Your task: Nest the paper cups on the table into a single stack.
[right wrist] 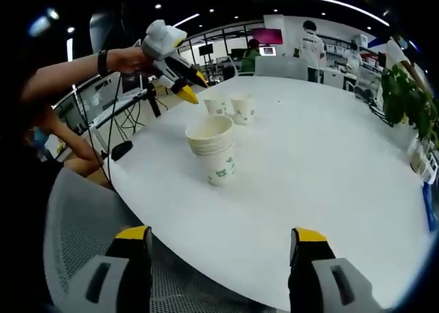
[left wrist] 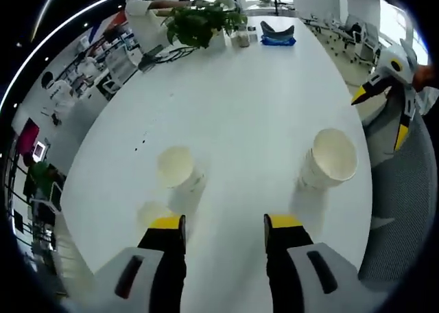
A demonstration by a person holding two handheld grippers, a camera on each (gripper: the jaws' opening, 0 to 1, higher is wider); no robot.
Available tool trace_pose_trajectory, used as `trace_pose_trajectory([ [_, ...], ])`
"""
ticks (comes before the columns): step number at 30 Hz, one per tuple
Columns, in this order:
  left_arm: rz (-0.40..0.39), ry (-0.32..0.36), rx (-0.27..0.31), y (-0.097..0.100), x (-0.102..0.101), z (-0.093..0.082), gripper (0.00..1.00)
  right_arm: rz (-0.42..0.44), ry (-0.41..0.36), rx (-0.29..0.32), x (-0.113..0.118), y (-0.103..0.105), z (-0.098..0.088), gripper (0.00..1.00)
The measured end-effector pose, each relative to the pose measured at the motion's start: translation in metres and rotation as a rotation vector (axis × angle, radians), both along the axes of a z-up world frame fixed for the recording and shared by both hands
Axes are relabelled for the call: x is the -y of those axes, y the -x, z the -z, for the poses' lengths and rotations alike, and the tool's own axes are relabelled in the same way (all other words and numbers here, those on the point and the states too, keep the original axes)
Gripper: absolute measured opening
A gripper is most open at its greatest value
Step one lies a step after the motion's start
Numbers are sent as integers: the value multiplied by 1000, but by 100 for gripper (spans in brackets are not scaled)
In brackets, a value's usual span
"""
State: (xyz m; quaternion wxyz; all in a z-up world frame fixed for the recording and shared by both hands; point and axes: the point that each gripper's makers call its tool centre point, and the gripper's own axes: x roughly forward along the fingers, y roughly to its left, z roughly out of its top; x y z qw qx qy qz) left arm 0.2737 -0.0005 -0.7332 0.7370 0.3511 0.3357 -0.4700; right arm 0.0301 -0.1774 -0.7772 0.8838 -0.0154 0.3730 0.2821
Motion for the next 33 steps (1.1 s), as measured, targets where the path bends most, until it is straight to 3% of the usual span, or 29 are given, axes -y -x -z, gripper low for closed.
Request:
trace_pose_trajectory([
  [7,-9,-31,-20,-25,-10,10,43,11,-5,-2,2,-1,1,83],
  [15,-30,-35,-60,-38,-10,22,42,18,-5,-9,3,-2,3,83],
  [17,-13,-96,-75,-49,-18,33,42,20,-6,-12,4,-2,4,83],
  [20,-25,-103,-86,-55,-27,36,40,25,-6,-12,5,-3,5,83],
  [33,-33,-119,-169,-56,-15,70,35,22,-6,-22,3,-3,6,83],
])
